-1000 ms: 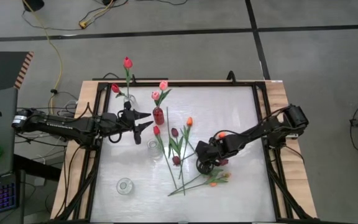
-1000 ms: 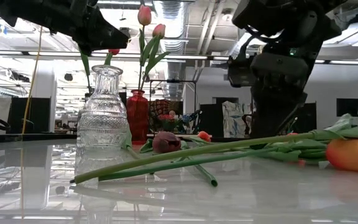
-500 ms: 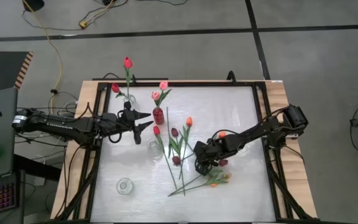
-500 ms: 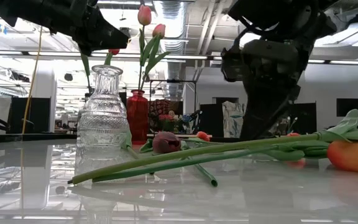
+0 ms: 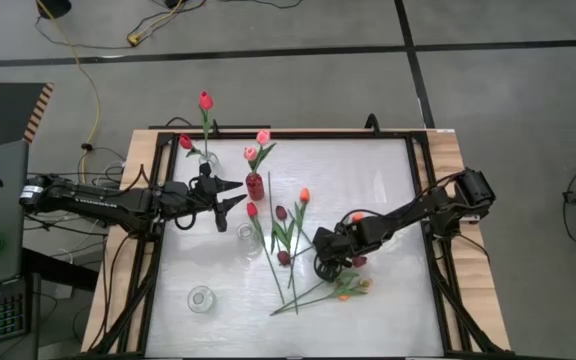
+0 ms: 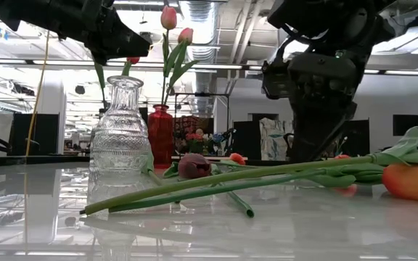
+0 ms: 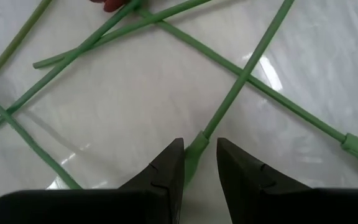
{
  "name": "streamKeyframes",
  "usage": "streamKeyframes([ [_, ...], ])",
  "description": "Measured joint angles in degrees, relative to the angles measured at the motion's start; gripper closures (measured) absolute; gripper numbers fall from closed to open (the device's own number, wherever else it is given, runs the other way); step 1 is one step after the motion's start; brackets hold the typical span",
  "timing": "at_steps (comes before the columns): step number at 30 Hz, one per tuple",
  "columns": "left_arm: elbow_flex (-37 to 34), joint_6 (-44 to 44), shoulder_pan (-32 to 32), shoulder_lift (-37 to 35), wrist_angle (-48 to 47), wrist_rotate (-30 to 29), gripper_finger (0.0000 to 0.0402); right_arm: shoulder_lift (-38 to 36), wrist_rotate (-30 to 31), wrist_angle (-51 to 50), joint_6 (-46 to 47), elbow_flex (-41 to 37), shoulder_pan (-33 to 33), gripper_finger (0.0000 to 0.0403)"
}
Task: Sort flowers into vase by color
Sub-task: Put the orange tulip into the middle transparent vase
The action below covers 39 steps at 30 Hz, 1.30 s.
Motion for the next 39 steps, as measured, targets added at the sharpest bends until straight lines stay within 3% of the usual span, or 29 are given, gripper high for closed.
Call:
streamKeyframes([
  [27,0.0,0.0,0.0,0.0,0.0,0.0,0.0248,1.8,-2.5,0.6,1.9,0.0,0.1,0.0282],
  [39,0.0,0.0,0.0,0.0,-0.1,0.0,0.0248,1.8,-2.5,0.4,6.7,0.0,0.1,0.0342],
])
